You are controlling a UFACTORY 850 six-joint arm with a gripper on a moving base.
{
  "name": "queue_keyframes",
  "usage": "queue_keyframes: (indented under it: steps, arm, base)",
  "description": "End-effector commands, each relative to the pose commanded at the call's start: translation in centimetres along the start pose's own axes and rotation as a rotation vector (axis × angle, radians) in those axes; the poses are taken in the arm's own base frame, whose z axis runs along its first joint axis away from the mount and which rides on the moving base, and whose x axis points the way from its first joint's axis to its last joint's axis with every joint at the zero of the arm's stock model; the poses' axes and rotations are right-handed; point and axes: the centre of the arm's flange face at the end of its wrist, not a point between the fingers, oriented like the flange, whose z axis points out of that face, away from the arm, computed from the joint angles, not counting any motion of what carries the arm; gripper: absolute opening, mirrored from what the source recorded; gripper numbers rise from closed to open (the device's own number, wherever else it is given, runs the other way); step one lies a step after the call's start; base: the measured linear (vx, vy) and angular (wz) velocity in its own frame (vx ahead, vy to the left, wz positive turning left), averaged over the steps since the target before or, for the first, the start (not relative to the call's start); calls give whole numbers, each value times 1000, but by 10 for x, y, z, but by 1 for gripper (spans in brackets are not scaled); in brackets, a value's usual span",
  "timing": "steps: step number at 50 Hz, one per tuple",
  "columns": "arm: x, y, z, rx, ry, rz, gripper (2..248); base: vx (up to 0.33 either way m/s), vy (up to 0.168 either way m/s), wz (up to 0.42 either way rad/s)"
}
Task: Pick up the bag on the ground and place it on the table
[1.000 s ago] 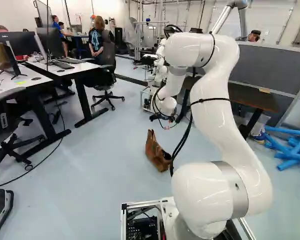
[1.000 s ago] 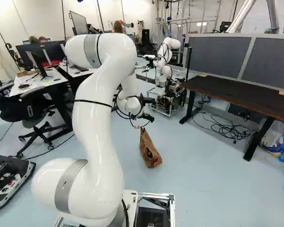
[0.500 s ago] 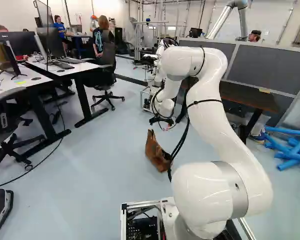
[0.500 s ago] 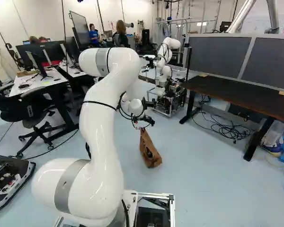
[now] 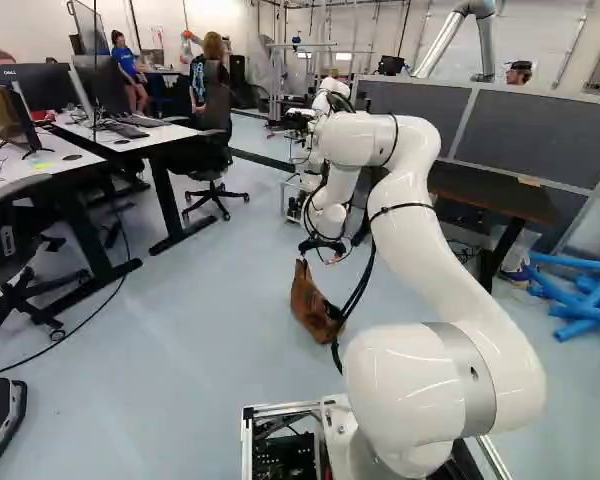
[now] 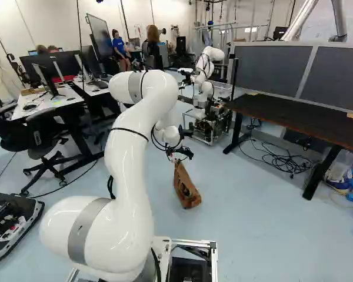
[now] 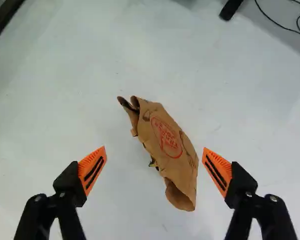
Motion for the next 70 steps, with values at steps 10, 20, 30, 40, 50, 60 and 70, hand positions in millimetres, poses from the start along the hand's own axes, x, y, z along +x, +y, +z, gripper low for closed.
queue_keyframes:
  steps: [10, 20, 30, 40, 50, 60, 70]
  arm:
    - [-7, 0, 14, 1, -38, -16, 247]
    - [-14, 0, 28, 1, -79, -23, 247]
    - [-19, 0, 42, 1, -94, -24, 247]
    - [-23, 1, 56, 3, -103, -73, 247]
    - [-28, 1, 70, 8, -110, -172, 247]
    - [-33, 1, 85, 14, -117, -276, 247]
    - [-38, 1, 99, 21, -123, -381, 247]
  base:
    - [0, 0, 0]
    - [0, 0, 0]
    - [0, 0, 0]
    - [0, 0, 0]
    - [0, 0, 0]
    - [0, 0, 0]
    - [0, 0, 0]
